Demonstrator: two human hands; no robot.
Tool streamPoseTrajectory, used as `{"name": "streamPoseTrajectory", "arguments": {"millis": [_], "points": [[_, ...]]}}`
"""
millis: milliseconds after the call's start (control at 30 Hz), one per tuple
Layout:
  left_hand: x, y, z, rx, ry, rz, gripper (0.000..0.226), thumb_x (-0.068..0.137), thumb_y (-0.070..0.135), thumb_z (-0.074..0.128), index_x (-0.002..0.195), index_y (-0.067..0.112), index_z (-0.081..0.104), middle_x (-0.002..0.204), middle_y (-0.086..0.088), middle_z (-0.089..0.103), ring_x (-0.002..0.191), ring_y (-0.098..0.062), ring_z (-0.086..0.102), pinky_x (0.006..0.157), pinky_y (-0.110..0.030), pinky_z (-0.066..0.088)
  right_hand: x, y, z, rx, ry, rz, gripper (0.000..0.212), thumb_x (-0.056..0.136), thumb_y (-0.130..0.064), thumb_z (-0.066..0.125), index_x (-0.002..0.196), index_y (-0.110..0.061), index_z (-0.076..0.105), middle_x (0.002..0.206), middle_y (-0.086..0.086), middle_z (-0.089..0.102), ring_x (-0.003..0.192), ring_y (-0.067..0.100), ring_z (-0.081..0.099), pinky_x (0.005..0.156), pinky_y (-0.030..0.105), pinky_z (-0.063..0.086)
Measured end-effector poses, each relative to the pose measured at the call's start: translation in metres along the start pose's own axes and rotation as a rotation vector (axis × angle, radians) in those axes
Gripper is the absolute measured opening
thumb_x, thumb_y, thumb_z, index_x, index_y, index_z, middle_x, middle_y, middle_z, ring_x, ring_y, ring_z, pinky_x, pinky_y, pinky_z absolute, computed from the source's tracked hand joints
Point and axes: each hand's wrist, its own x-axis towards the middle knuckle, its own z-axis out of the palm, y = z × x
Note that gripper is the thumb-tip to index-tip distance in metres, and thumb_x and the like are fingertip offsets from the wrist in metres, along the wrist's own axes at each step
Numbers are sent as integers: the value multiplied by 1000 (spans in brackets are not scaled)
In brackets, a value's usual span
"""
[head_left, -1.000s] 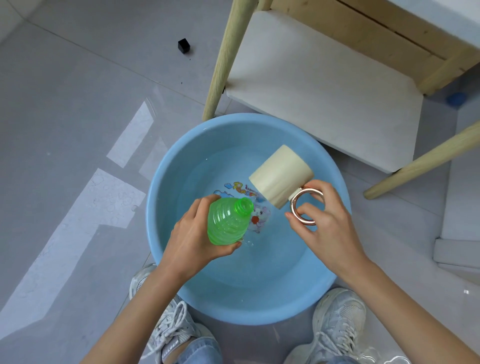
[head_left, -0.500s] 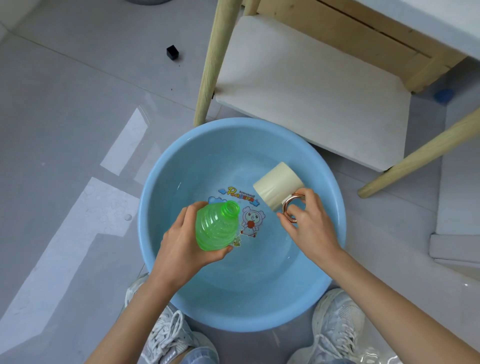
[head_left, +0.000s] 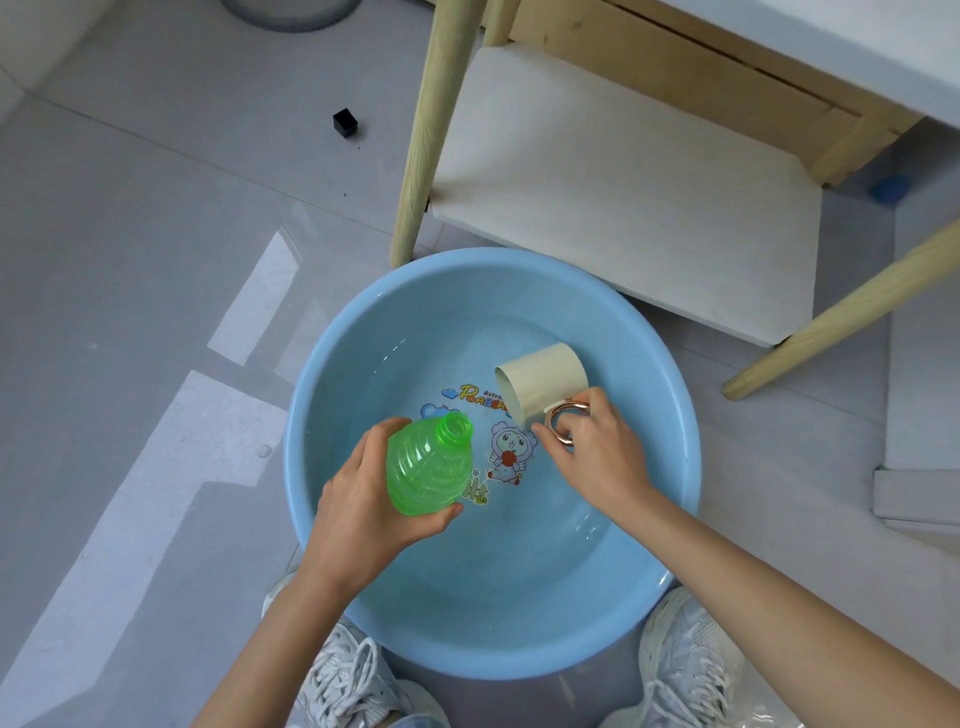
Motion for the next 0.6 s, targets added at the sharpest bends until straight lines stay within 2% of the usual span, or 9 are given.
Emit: {"name": "streamPoseTrajectory", "arguments": {"millis": [233,467,600], "points": [[0,-1,1,-5,-5,-15,88,46,70,66,123,34,42,119,21,55,106,-9,55,77,-26,39,7,-10,-6,-37,-125,11,38,91,-46,57,81,-11,66,113,7,49,98,29,58,71,28,41],[-1,-4,1,-11,-12,-27,89,46,70,66,124,34,42,120,20,55,106,-10,56,80,-29,42,10,-13,-9,-12,-160,35,39,89,-47,61,79,-10,66,112,5,50,98,27,58,75,28,43],[-1,-6,0,-8,-13,-31,89,47,70,66,124,34,41,120,20,55,106,-8,55,79,-27,39,13,-11,-12,118,-164,74,31,86,-39,68,76,-9,70,107,6,51,99,24,59,78,25,40]]}}
